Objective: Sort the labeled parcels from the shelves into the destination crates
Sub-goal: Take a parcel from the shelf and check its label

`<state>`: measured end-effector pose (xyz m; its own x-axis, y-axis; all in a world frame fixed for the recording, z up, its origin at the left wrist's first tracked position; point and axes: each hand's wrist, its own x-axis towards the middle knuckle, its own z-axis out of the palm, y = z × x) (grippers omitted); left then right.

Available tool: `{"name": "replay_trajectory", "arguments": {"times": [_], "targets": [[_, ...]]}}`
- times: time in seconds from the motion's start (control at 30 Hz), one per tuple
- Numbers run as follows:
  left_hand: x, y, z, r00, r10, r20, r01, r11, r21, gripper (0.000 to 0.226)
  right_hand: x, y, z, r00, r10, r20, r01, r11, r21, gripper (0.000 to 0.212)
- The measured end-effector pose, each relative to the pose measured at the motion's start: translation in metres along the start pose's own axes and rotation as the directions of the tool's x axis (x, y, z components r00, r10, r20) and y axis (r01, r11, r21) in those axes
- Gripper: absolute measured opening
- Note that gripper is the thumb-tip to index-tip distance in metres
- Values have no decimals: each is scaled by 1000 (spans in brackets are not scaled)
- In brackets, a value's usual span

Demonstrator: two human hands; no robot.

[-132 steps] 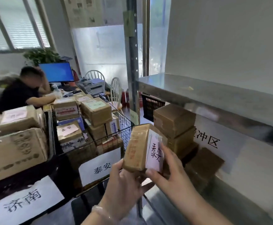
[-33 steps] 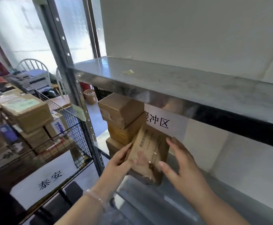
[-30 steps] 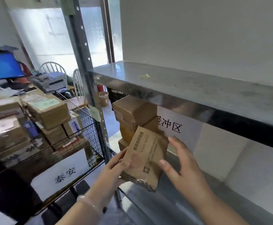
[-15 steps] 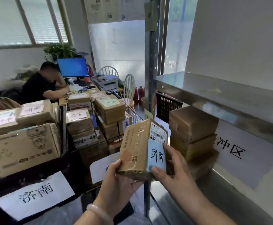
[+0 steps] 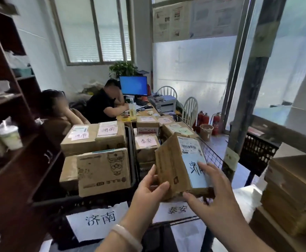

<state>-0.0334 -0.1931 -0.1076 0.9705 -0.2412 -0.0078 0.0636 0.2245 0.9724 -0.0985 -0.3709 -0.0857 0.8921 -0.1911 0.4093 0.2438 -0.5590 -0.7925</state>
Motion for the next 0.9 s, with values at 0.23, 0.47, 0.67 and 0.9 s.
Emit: {"name": "replay_trajectory", "arguments": {"times": [0.23,0.47,0.67,0.9], "targets": [[3,96,-63,995,82,50,-86,992,94,90,52,-62,59,960,-274,56,279,953,-115,84],[20,149,-152,965,196,-176,-181,979,98,71,99,-127,125,893,-376,246,385,923,13,80],[29,152,-254,936,156,-315,-149,988,48,65,121,-123,166,887,-389,249,409,912,-31,69],[59,113,-336,921,-53,-386,12,994,-109,33,128,-113,201,931,-279,237,295,955,-36,66]]}}
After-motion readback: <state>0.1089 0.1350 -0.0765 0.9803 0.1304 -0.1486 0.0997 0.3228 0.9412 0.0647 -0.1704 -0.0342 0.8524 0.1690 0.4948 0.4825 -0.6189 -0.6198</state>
